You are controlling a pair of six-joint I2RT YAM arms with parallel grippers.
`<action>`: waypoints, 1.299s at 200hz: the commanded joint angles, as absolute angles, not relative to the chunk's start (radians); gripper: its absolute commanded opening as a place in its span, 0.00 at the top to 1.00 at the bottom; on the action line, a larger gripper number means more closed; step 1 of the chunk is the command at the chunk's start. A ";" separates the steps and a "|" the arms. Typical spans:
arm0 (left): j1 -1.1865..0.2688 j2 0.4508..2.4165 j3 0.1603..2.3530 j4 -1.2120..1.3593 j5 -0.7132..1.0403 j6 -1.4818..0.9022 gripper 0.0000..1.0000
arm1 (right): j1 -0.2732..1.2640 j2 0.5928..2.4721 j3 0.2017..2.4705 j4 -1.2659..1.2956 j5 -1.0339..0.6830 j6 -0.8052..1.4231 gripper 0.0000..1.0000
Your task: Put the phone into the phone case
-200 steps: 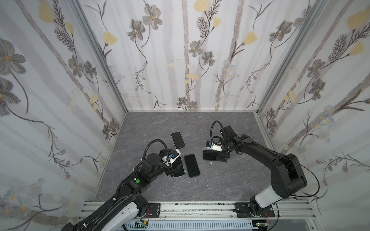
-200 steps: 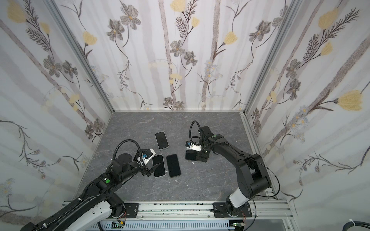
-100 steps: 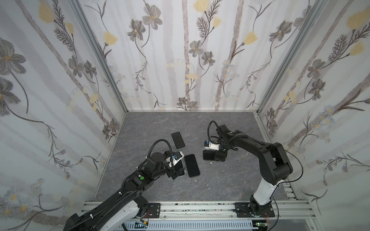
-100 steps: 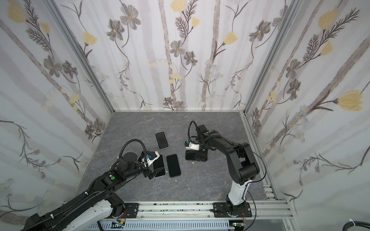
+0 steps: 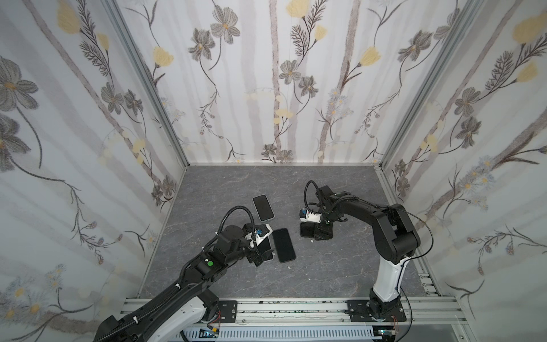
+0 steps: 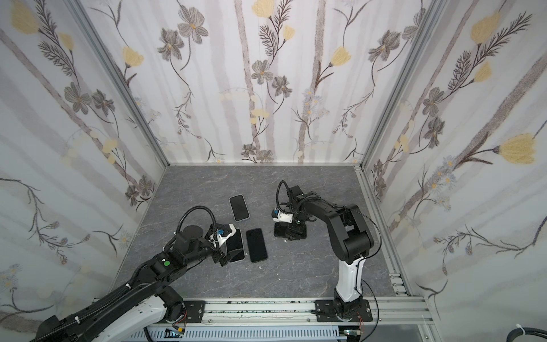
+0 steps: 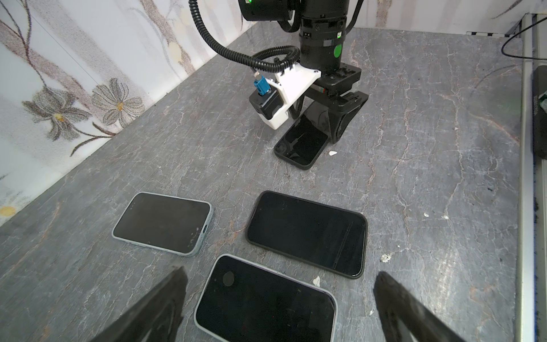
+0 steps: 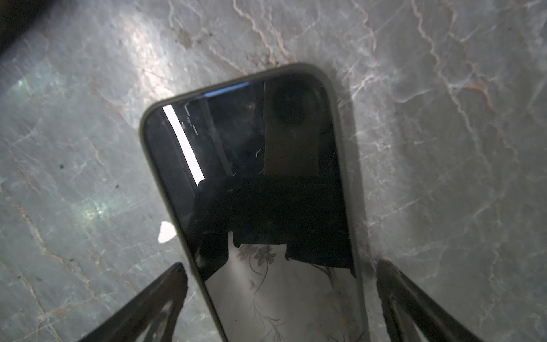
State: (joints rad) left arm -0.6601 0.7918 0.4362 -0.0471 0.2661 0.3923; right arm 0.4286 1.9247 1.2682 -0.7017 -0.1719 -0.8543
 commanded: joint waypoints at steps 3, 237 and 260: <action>-0.658 0.793 0.439 -0.009 0.278 0.400 0.01 | 0.429 1.949 1.288 -0.745 -0.214 -0.854 0.08; -0.657 0.579 0.399 0.107 0.222 0.344 0.01 | 0.465 2.215 1.616 -0.528 -0.019 0.450 0.16; -0.657 0.573 0.401 0.110 0.212 0.339 0.01 | 0.465 2.216 1.623 -0.528 -0.026 0.458 0.16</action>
State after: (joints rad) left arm -0.6582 0.5781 0.4007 0.0662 0.2176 0.3576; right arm 0.4637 2.1967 1.6257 -0.4747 0.0124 0.3935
